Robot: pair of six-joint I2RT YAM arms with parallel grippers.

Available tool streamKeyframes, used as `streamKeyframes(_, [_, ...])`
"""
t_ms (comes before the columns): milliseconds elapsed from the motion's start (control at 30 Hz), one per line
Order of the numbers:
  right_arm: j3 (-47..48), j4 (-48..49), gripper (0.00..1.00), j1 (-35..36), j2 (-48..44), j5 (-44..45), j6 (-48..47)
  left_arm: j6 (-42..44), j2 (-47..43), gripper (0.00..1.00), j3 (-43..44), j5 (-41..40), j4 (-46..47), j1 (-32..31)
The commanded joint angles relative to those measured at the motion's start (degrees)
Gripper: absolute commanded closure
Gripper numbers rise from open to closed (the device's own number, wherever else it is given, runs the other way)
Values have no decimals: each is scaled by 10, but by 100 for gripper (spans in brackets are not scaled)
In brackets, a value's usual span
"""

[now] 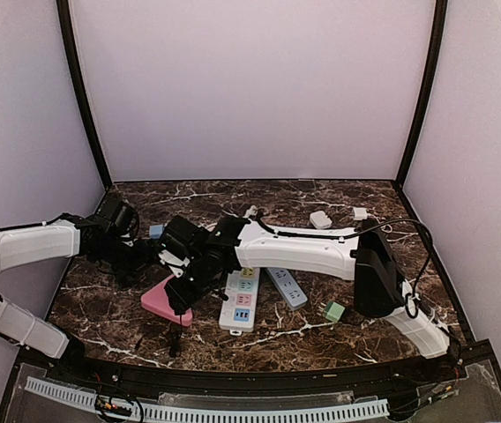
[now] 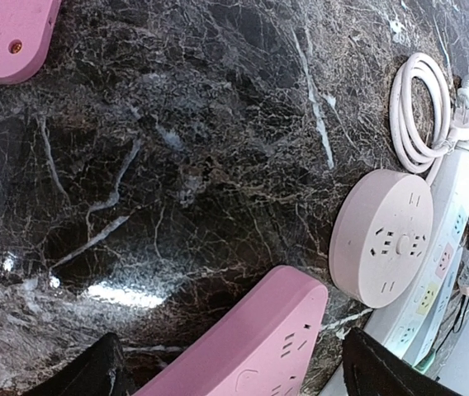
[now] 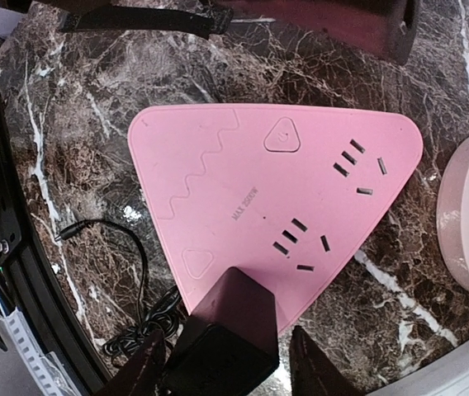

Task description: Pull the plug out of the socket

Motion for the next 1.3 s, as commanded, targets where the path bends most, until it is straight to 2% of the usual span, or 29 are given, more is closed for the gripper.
streamKeyframes(0, [13,-16,55,7,14,14,-7,1,1,9,13,21,6,1])
streamKeyframes(167, [12,-16,68,5,8,59,-21,-10,-4,11,16,61,19,2])
streamKeyframes(233, [4,-9,71,2,0,75,-29,-15,-8,16,15,74,24,2])
streamKeyframes(500, [-55,28,76,-22,-33,86,-45,-31,-24,48,7,103,30,7])
streamKeyframes(700, [-67,29,79,-33,-39,104,-14,-45,-31,81,-13,134,50,6])
streamKeyframes(833, [-75,39,79,-40,-44,97,-9,-65,-15,94,-35,163,98,-1])
streamKeyframes(933, [-74,44,77,-41,-44,89,-10,-70,4,100,-39,169,118,-10])
streamKeyframes(1000, [-76,48,76,-44,-45,81,-8,-71,17,100,-40,171,129,-12])
streamKeyframes(1267, [-80,76,61,-51,-45,37,-11,-79,50,100,-62,182,164,-16])
